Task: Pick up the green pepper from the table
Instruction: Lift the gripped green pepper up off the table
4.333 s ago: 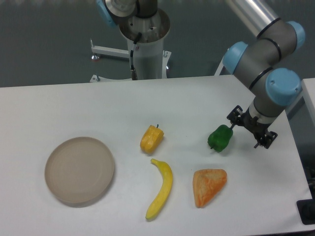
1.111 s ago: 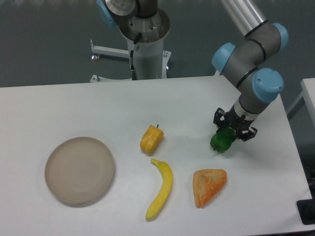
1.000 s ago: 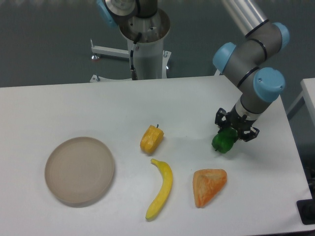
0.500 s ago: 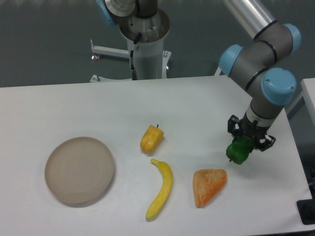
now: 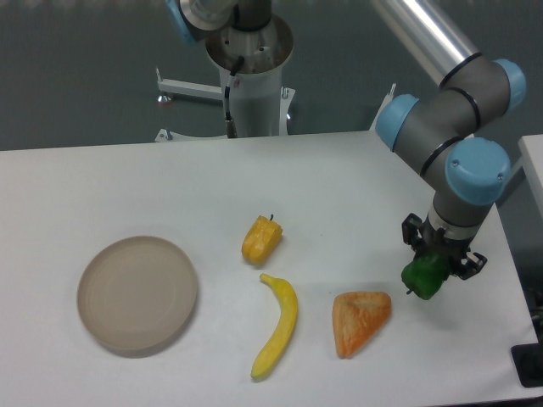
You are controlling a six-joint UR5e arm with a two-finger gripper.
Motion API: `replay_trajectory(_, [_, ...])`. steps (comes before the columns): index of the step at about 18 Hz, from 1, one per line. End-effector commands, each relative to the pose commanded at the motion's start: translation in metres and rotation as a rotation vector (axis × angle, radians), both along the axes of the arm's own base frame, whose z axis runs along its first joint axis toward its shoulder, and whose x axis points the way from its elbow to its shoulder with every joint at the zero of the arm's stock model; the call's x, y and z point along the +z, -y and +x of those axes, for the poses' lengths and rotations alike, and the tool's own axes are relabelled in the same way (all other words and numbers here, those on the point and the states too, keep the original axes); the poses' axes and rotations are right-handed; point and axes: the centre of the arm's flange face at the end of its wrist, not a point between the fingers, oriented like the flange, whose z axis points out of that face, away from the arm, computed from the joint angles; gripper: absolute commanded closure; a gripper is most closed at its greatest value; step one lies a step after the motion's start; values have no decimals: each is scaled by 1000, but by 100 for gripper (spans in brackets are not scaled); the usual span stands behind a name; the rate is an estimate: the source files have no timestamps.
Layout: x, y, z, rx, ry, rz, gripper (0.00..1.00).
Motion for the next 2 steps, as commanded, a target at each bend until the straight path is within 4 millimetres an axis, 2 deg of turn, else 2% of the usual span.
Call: replay_trajectory(2, [-1, 0, 0, 0, 1, 1, 63])
